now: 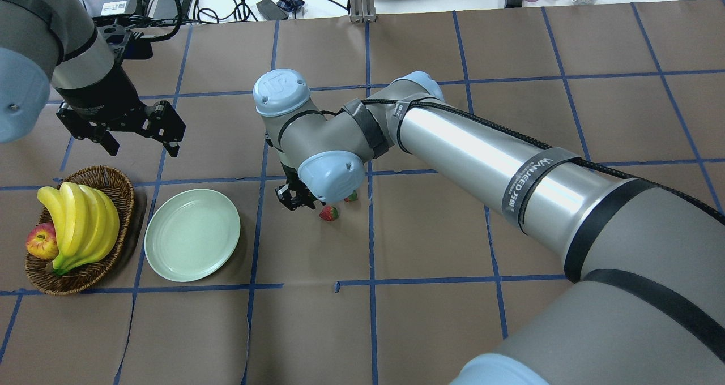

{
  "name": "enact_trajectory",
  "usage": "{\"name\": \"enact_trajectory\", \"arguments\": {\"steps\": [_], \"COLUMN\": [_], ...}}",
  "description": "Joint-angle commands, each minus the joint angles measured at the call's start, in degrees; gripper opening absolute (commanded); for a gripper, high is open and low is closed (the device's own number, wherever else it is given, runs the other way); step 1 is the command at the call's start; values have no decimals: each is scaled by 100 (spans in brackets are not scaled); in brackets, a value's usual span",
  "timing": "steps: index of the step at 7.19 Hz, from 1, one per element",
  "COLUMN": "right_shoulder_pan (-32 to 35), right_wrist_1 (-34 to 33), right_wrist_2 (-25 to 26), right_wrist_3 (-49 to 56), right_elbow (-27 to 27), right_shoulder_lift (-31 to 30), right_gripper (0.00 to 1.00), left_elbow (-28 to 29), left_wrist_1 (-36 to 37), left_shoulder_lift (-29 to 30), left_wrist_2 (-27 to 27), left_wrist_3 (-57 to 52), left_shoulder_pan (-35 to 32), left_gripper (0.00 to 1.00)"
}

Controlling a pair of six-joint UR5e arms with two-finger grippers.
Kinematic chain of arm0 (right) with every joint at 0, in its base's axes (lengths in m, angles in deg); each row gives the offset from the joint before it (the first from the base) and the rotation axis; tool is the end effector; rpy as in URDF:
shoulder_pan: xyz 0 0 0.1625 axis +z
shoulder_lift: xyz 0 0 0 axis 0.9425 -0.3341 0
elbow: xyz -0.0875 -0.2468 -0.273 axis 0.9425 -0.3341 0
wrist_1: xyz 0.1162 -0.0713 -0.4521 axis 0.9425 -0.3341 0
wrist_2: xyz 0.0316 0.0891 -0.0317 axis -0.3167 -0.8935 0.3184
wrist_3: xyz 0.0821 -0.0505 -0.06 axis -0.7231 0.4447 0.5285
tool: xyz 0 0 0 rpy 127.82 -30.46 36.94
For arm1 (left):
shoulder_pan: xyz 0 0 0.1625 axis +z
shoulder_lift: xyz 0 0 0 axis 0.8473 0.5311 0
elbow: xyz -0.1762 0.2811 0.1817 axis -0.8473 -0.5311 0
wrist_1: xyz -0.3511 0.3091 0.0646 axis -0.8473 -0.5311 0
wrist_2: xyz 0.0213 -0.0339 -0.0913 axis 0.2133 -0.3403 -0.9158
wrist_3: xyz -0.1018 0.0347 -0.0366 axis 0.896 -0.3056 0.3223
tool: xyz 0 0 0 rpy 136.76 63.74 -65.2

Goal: Collect all strawberries into plate
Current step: 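Carry the strawberry toward the others and release it from the right gripper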

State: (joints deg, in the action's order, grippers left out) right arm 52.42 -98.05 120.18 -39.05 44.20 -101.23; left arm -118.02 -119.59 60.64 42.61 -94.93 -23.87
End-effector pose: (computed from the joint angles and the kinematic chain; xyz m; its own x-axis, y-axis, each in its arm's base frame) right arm 0.4973 -0.5097 0.1266 -0.9068 -0.4187 -0.0486 -0.4215 0.8991 0.1182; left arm -0.0437 -0.5477 0.3661 -0.9957 0.0211 -0.0900 0.0125 0.9954 0.0946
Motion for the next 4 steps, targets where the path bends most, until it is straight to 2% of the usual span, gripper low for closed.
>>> {"name": "enact_trajectory", "arguments": {"steps": [1, 2, 3, 4], "right_shoulder_pan": [85, 129, 173, 173], "right_wrist_1": [-61, -61, -52, -52], "right_wrist_2": [-60, -243, -280, -280], "right_wrist_3": [-26, -52, -35, 27], "right_elbow": [-4, 22, 40, 75], "right_shoulder_lift": [46, 46, 46, 72], "right_gripper": [0, 9, 30, 42], "left_elbow": [-22, -22, -40, -40], "left_wrist_1": [-9, -9, -9, -9], "left_shoulder_lift": [-5, -5, -5, -5], "left_wrist_2": [1, 1, 10, 10], "left_wrist_3": [-3, 6, 6, 6], "left_shoulder_pan": [15, 15, 15, 15], "left_gripper": [100, 100, 100, 100]}}
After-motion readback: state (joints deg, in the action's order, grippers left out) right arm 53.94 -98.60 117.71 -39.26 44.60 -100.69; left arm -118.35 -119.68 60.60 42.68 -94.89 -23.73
